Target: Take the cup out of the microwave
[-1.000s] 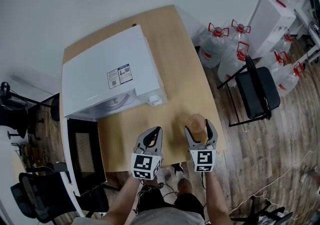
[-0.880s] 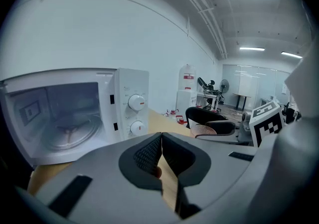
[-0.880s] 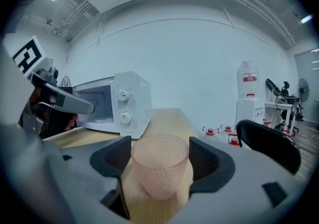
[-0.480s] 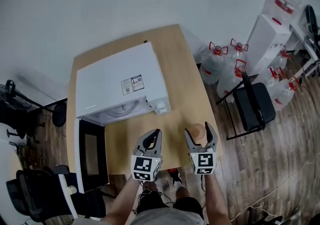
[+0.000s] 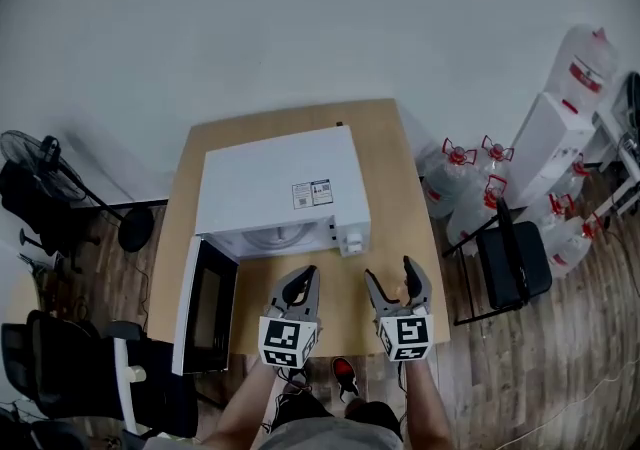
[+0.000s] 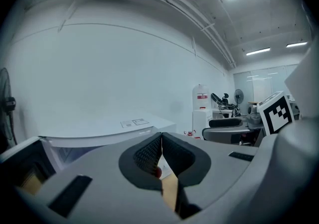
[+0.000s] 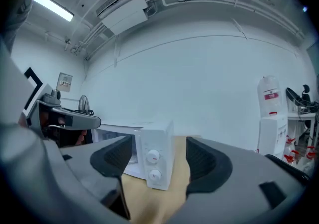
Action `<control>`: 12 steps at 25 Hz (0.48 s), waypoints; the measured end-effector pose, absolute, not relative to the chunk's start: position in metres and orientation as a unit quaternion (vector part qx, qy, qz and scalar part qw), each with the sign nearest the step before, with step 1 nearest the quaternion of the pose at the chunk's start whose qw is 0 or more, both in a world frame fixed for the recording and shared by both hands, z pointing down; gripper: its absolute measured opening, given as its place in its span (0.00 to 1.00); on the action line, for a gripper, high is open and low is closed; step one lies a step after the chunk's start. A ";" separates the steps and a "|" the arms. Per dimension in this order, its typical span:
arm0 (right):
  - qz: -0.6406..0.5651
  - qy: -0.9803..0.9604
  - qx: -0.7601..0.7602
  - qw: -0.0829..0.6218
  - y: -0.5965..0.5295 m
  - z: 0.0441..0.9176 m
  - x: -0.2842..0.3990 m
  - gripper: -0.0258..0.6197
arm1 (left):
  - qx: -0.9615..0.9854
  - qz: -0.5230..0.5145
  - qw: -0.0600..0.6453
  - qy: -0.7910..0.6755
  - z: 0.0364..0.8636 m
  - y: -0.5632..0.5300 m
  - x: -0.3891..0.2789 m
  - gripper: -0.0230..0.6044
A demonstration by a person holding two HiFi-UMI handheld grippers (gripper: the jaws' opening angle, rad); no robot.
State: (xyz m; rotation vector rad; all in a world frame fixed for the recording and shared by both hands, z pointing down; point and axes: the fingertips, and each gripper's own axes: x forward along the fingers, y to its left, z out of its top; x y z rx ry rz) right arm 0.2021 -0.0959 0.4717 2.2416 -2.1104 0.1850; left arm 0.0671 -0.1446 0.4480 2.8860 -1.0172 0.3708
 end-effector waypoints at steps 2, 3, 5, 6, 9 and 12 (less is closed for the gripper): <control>0.052 -0.698 0.714 0.031 -0.102 0.461 0.187 0.58 | 0.932 0.114 0.026 -0.343 0.439 -0.148 0.054 0.07; 0.048 -0.705 0.707 0.031 -0.105 0.456 0.180 0.58 | 0.930 0.111 0.024 -0.350 0.435 -0.150 0.047 0.07; 0.040 -0.718 0.694 0.029 -0.113 0.447 0.164 0.58 | 0.925 0.105 0.020 -0.365 0.428 -0.153 0.034 0.07; 0.037 -0.725 0.687 0.029 -0.117 0.444 0.156 0.56 | 0.922 0.103 0.019 -0.373 0.425 -0.155 0.027 0.07; 0.026 -0.745 0.666 0.030 -0.128 0.436 0.132 0.49 | 0.911 0.097 0.020 -0.400 0.420 -0.159 0.004 0.07; 0.021 -0.764 0.644 0.032 -0.137 0.432 0.107 0.46 | 0.901 0.093 0.020 -0.423 0.416 -0.163 -0.017 0.07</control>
